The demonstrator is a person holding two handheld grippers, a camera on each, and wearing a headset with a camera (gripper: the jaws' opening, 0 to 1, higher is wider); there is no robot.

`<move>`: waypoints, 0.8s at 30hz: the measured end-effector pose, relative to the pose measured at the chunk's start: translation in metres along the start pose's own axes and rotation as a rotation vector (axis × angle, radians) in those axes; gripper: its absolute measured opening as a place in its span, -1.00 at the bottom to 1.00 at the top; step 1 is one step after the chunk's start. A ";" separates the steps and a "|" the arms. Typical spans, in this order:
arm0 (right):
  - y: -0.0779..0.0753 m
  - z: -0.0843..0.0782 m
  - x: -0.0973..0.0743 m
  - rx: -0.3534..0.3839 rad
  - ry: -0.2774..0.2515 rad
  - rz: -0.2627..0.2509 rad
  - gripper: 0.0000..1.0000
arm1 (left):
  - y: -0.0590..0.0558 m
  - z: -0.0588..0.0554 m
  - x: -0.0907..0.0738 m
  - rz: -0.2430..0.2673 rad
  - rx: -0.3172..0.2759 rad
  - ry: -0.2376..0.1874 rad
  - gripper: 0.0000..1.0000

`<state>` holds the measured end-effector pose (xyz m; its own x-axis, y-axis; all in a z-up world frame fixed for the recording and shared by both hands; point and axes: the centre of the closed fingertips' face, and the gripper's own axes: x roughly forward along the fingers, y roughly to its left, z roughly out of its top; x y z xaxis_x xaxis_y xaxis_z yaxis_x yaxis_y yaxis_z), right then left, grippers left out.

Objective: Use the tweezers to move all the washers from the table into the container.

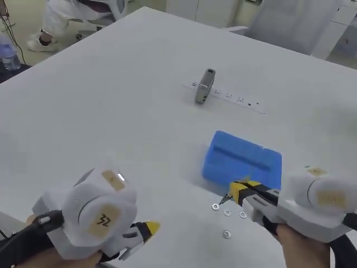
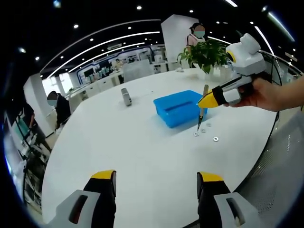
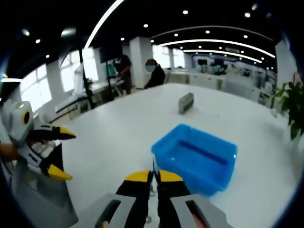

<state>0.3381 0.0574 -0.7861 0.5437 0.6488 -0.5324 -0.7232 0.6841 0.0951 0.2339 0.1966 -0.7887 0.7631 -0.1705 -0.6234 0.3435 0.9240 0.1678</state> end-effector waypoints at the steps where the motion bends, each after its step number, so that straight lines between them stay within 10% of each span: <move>1: 0.001 -0.002 0.003 -0.001 0.005 0.003 -0.98 | 0.000 0.000 0.000 0.001 0.000 0.001 0.40; 24: 0.015 -0.007 0.012 -0.186 0.028 -0.001 -1.00 | 0.001 -0.002 0.001 -0.001 -0.001 0.012 0.36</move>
<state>0.3308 0.0729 -0.7964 0.5342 0.6368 -0.5561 -0.7902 0.6098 -0.0608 0.2333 0.1978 -0.7910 0.7559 -0.1673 -0.6329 0.3439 0.9241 0.1664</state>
